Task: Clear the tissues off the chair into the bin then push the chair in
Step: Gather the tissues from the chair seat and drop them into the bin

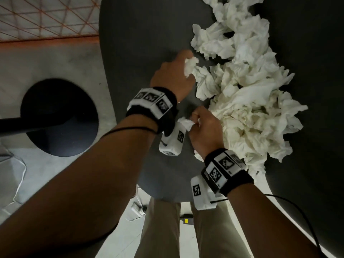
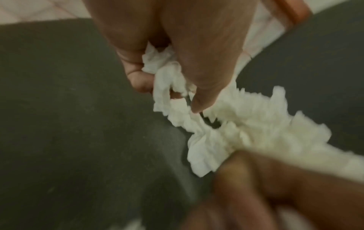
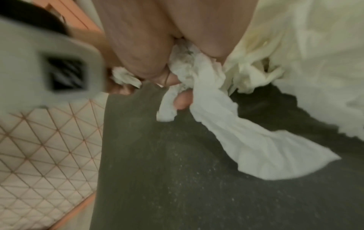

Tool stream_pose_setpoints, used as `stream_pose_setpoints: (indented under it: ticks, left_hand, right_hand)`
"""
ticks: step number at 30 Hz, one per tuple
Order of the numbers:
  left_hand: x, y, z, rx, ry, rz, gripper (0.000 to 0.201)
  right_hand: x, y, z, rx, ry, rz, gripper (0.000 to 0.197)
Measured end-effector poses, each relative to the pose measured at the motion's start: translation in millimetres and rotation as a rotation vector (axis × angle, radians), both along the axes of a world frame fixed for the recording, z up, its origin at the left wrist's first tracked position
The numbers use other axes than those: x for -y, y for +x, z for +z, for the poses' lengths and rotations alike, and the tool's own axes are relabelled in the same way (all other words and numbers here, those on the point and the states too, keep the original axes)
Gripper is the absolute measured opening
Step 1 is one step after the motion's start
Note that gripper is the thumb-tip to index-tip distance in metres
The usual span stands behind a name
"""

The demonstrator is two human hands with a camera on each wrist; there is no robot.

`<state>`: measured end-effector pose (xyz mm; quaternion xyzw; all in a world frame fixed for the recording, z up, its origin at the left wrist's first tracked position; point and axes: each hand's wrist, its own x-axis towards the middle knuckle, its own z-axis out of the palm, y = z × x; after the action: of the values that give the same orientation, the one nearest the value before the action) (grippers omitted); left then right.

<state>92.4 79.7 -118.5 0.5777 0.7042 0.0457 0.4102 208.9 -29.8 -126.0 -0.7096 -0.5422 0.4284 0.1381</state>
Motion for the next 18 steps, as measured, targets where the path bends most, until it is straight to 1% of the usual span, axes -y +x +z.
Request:
stream_pose_setpoints:
  ticks: [1,3,5,7,10,12,13,15,18]
  left_hand:
    - [-5.4,4.2,-5.0,-0.046,0.003,-0.077,0.049]
    - [-11.7,7.0,-13.4,-0.127,0.008,-0.169,0.046]
    - [-11.8,3.4,-21.3,-0.178,0.002,-0.192,0.04]
    - [-7.2,-3.7,-24.1,-0.202,0.007,-0.177,0.033]
    - [7.5,-22.6,-21.7,-0.152,0.035,-0.099,0.033]
    - [22.6,-41.3,-18.1,-0.126,0.034,-0.038,0.037]
    - [31.8,-50.8,-17.0,-0.122,0.022,0.0,0.037]
    - [52.7,-66.4,-12.9,-0.107,-0.022,0.133,0.033]
    - [83.4,-81.5,-5.3,-0.068,-0.093,0.333,0.042]
  right_hand:
    - [0.5,1.6,3.7,-0.022,-0.004,-0.01,0.026]
    - [-1.2,2.5,12.5,-0.074,-0.007,-0.034,0.023]
    - [-5.6,2.0,21.0,-0.115,-0.018,-0.08,0.016]
    - [-12.2,0.3,24.8,-0.128,-0.026,-0.141,0.005]
    - [-27.3,-5.6,24.7,-0.098,-0.006,-0.169,0.01]
    - [-40.4,-10.6,20.6,-0.081,0.019,-0.125,0.008]
    - [-46.9,-13.3,17.6,-0.07,0.037,-0.094,0.011]
    - [-61.1,-19.2,14.2,-0.053,0.071,-0.047,0.019]
    - [-84.4,-24.7,17.1,-0.02,0.125,-0.045,0.027]
